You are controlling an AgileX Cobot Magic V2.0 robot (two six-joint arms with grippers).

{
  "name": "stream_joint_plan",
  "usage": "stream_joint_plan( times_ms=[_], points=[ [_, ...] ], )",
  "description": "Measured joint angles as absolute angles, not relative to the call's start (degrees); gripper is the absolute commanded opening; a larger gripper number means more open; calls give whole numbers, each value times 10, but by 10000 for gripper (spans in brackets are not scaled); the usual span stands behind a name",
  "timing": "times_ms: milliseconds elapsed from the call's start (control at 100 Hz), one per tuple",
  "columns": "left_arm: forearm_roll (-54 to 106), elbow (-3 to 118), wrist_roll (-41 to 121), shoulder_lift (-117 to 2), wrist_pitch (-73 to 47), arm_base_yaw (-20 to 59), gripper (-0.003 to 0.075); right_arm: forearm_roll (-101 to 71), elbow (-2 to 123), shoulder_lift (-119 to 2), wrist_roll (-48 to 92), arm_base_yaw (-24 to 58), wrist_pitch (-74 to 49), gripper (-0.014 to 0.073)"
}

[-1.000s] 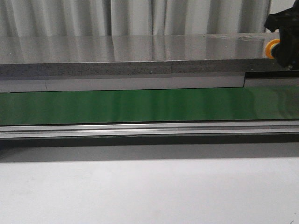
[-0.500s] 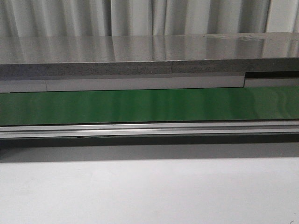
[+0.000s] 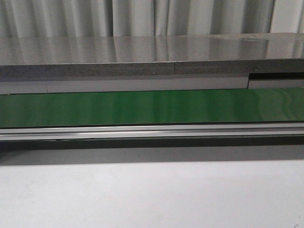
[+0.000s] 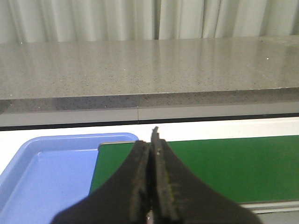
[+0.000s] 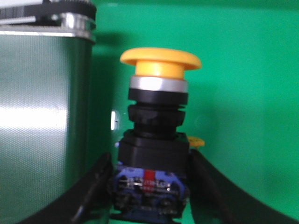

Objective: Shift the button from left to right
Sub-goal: 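Lower the button into the green tray and open the right gripper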

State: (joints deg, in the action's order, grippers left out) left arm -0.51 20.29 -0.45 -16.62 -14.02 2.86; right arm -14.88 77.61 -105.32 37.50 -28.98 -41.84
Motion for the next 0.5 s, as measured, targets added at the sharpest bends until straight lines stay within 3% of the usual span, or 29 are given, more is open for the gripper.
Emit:
stream_joint_plan(
  times_ms=[500],
  points=[
    [-5, 203, -5, -166, -140, 29, -20, -129, 776, -1103, 380, -290, -428, 194]
  ],
)
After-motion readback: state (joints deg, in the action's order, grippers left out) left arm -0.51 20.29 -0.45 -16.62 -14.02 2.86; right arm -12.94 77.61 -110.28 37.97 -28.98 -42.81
